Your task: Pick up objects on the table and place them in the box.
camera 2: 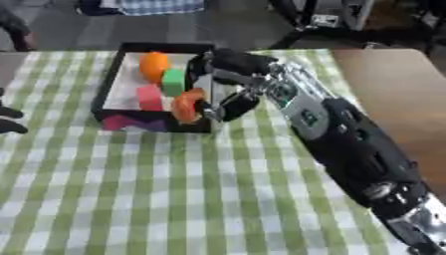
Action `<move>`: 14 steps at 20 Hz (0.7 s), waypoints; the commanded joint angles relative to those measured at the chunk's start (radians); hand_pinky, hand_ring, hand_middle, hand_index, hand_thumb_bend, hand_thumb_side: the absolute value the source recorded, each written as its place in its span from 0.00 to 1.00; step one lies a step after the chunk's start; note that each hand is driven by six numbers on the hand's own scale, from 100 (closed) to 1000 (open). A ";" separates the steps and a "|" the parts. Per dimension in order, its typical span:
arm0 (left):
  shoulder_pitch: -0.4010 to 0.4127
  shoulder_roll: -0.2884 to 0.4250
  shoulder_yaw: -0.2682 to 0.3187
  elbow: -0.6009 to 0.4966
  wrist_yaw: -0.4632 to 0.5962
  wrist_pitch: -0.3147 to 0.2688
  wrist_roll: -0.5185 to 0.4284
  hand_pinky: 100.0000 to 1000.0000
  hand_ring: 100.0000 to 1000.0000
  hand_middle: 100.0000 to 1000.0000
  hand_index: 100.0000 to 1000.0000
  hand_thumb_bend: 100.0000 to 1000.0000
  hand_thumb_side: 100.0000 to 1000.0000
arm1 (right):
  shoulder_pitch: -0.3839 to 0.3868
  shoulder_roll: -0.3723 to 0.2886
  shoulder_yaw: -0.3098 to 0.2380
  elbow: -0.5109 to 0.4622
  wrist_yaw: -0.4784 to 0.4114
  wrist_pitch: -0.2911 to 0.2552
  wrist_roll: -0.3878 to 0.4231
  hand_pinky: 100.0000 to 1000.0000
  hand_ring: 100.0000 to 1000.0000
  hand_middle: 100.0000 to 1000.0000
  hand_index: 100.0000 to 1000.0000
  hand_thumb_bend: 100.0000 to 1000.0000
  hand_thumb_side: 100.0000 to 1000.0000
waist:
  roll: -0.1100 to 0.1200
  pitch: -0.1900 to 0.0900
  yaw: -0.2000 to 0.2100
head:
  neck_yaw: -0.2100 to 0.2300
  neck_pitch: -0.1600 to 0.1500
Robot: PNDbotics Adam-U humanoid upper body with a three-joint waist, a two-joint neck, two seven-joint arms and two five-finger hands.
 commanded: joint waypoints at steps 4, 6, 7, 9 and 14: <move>-0.029 -0.003 -0.002 -0.016 0.008 -0.002 -0.007 0.71 0.47 0.53 0.90 0.17 0.79 | -0.087 0.137 -0.144 0.263 0.266 0.024 -0.149 0.85 0.70 0.62 0.25 0.00 0.00 | 0.025 -0.003 0.032 | -0.041 -0.002; -0.036 -0.007 -0.005 -0.017 0.010 -0.002 -0.011 0.71 0.47 0.53 0.90 0.17 0.79 | -0.099 0.191 -0.194 0.340 0.360 0.040 -0.221 0.84 0.69 0.61 0.27 0.00 0.00 | 0.028 0.002 0.049 | -0.061 -0.009; -0.038 -0.009 -0.007 -0.017 0.011 -0.002 -0.013 0.71 0.47 0.53 0.90 0.17 0.79 | -0.102 0.215 -0.216 0.372 0.403 0.050 -0.261 0.84 0.69 0.61 0.29 0.00 0.00 | 0.030 0.004 0.056 | -0.070 -0.012; -0.043 -0.013 -0.011 -0.018 0.013 -0.002 -0.017 0.71 0.47 0.53 0.90 0.17 0.79 | -0.103 0.259 -0.252 0.420 0.481 0.078 -0.344 0.84 0.69 0.61 0.37 0.00 0.00 | 0.032 0.007 0.068 | -0.086 -0.016; -0.048 -0.017 -0.016 -0.017 0.015 -0.002 -0.024 0.71 0.47 0.53 0.90 0.17 0.79 | -0.100 0.316 -0.279 0.475 0.625 0.128 -0.506 0.85 0.72 0.67 0.67 0.14 0.29 | 0.030 0.009 0.082 | -0.106 -0.021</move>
